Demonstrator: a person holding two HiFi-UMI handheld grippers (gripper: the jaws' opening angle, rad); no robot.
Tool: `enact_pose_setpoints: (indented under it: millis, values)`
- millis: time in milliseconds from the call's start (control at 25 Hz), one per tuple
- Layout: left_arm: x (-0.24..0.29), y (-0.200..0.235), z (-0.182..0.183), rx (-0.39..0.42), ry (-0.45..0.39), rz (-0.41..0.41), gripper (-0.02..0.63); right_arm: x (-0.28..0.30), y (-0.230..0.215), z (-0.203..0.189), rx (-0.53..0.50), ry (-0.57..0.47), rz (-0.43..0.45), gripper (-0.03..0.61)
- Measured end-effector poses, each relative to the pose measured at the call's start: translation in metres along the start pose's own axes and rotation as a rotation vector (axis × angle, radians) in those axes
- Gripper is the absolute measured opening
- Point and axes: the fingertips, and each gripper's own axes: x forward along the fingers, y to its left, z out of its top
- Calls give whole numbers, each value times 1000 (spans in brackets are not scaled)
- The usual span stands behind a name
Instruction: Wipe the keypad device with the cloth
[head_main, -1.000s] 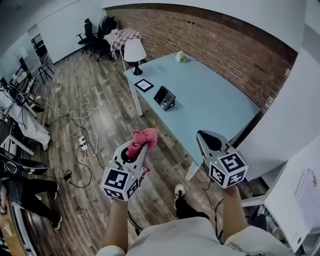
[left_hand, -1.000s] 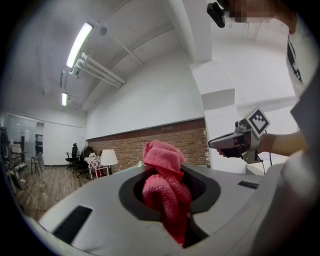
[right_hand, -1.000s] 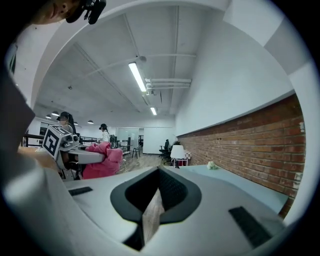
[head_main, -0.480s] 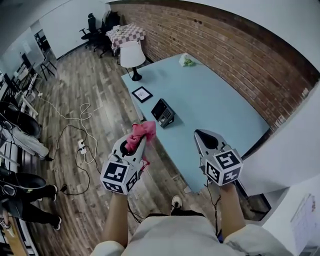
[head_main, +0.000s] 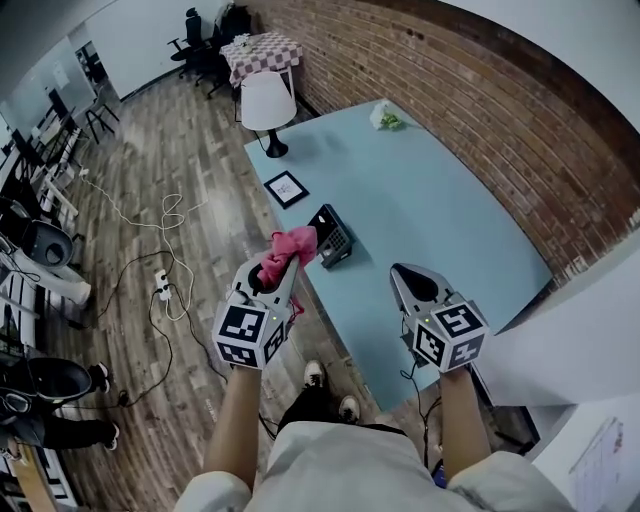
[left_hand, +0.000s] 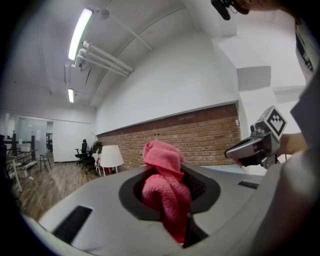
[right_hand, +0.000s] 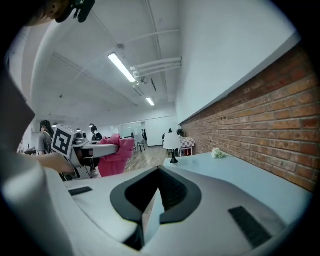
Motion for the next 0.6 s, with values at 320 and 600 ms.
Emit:
enact_pose_setpoints:
  millis: [320,600]
  values:
    - [72,35,-35,-34,41,-34,103,55,-26,-16,15,73,-12,9]
    - [152,84,-82,-37,101,-100,103,127,-47,-37,22,164,-66,9]
